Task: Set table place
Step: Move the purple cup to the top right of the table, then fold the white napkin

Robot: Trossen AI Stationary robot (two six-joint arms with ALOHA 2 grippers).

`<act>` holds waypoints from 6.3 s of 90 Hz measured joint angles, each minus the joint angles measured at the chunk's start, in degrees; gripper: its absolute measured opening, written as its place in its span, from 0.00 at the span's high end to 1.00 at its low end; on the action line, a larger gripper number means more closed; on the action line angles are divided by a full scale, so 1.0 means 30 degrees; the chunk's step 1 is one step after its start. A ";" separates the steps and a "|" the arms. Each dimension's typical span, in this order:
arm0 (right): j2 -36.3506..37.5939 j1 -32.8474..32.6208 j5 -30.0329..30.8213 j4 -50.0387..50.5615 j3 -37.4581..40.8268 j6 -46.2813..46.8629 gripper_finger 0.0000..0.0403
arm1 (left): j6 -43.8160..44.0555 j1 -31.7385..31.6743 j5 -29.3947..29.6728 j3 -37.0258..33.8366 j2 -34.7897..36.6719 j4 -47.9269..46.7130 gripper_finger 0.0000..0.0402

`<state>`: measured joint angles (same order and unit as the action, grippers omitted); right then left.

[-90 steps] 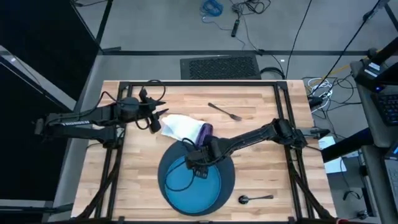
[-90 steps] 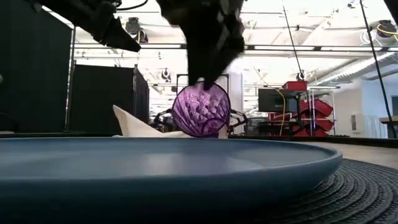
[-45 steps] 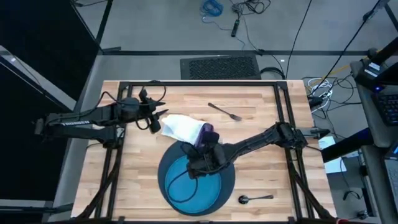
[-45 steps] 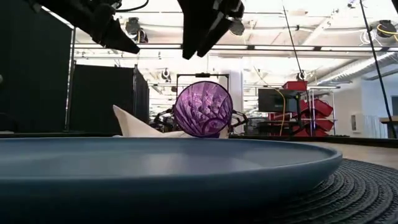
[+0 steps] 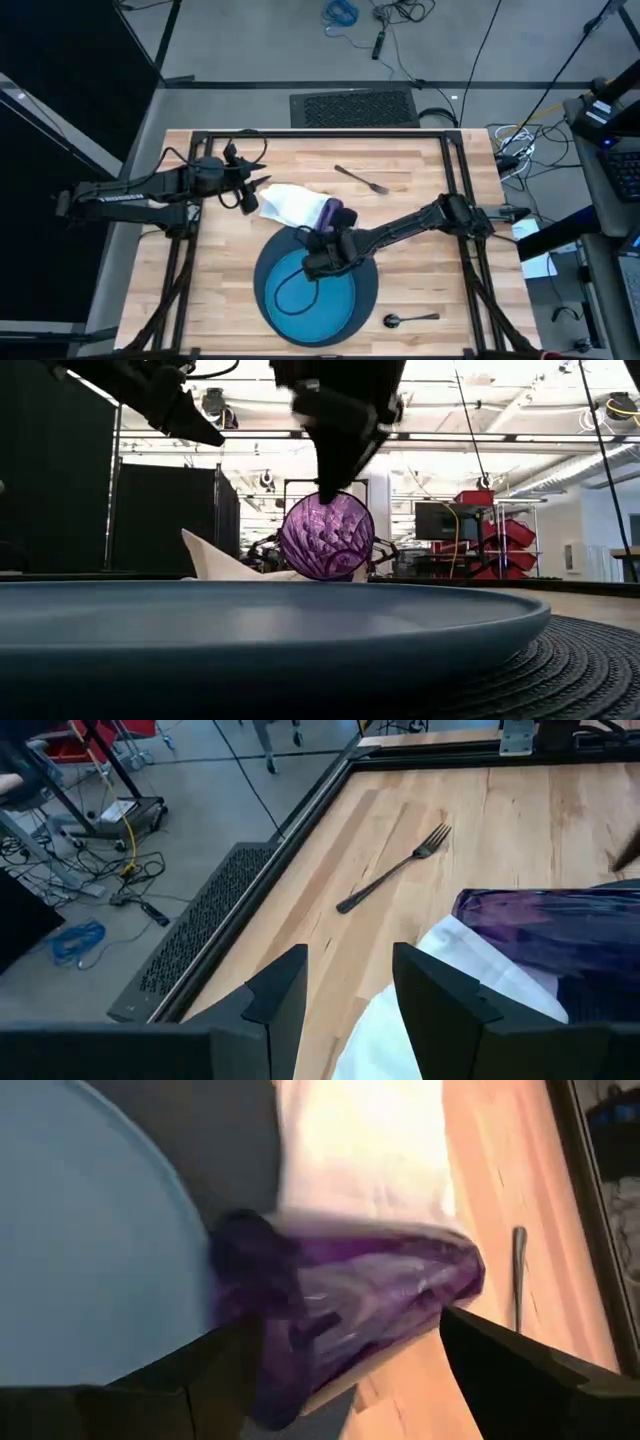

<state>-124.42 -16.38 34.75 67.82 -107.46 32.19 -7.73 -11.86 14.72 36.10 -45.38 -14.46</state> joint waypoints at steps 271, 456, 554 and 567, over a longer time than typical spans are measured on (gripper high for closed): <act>0.9945 2.3343 -1.2928 0.0358 0.7760 -1.0398 0.76 | -0.0029 -0.0022 -0.0131 0.0005 0.0005 0.0216 0.66; 0.3140 0.7772 -0.7332 -1.3415 0.7768 -2.1713 0.51 | -0.0120 -0.0022 -0.0131 0.0000 -0.0009 0.0092 0.66; 0.1435 0.5850 -0.2537 -1.4698 0.7747 -2.1580 0.64 | -0.0384 -0.0015 -0.0131 0.0000 -0.0016 0.0003 0.66; 0.1435 0.5842 -0.2540 -1.4717 0.7753 -2.1541 0.90 | -0.0379 -0.0021 -0.0131 0.0001 -0.0016 0.0039 0.66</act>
<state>-120.11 1.15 27.13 23.67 -84.20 -32.43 -8.86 -11.92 14.33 36.10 -45.43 -14.34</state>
